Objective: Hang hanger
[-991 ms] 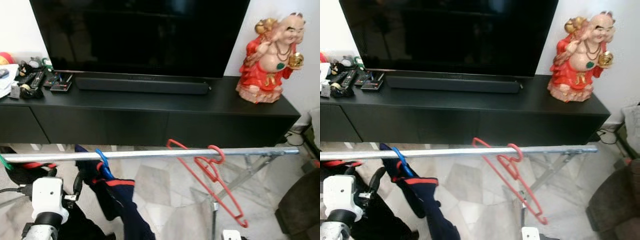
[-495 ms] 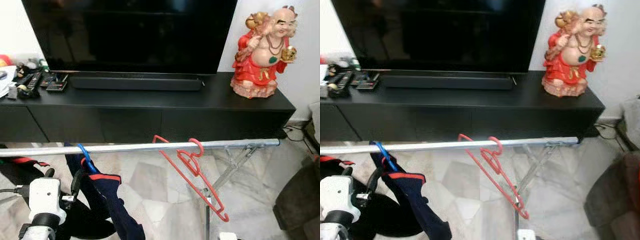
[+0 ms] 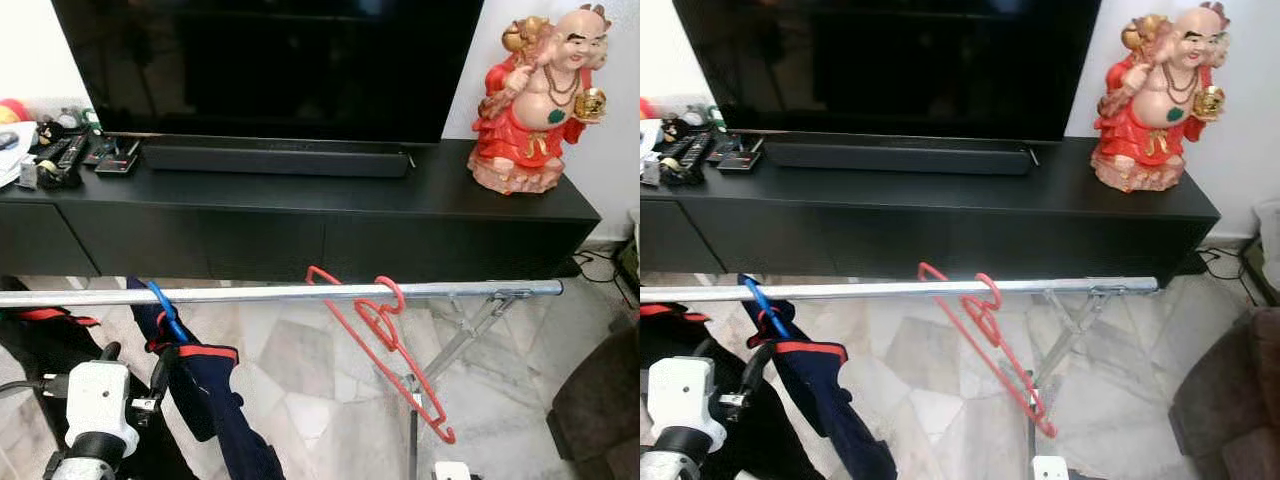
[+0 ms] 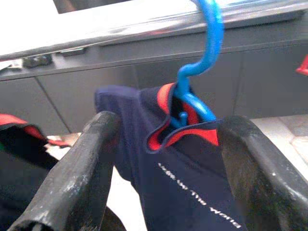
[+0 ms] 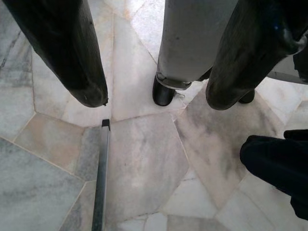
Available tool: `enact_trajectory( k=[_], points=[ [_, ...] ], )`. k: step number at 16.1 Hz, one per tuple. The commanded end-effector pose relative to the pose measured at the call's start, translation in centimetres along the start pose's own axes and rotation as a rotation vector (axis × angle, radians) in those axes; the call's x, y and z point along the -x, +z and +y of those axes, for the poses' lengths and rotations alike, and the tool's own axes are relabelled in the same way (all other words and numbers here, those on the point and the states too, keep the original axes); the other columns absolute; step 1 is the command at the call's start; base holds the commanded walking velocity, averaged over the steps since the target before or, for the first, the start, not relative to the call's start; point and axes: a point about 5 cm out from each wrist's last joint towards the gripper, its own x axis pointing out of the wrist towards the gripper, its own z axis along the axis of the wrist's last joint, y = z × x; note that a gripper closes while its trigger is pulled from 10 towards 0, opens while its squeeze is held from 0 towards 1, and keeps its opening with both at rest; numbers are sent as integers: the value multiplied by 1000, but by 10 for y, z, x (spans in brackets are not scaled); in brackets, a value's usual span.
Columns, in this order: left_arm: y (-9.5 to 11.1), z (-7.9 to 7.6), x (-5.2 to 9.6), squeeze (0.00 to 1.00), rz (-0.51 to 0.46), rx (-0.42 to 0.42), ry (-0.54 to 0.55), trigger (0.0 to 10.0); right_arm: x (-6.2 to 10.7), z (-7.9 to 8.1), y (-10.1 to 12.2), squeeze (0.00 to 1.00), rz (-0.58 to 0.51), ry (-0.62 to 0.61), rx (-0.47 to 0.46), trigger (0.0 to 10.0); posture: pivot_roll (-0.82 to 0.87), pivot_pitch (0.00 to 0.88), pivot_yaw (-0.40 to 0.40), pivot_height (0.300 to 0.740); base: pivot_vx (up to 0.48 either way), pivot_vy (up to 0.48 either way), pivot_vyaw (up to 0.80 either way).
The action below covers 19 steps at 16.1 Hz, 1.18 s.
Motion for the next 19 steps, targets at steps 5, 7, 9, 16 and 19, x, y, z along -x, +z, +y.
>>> enact_trajectory(
  k=[5, 7, 9, 16, 19],
  points=[
    [-1, 0, 0, 0, 8, 11, -13, 10000, 1, -1, -3, 0, 11, -6, -7, 10000, 29, 99, -29, 740, 0, -322, 0],
    [-1, 0, -1, 0, 9, 19, -12, 10000, 1, -1, -3, 0, 11, -6, -7, 10000, 28, 96, -29, 740, 0, -159, 0],
    [-2, 1, -1, 0, 19, 23, -20, 10000, 1, -1, -3, 0, 11, -5, -7, 10000, 28, 92, -28, 740, 0, 0, 0],
    [-20, 3, 2, 0, 162, -8, 1, 10000, 1, -1, -3, 0, 14, -1, -3, 10000, 32, 100, -31, 740, 0, 0, 0],
    [-22, 0, -2, 0, 191, 20, 22, 10000, 0, -1, -3, 0, 15, -2, -4, 10000, 29, 106, -32, 740, 0, 0, 0]
  ],
)
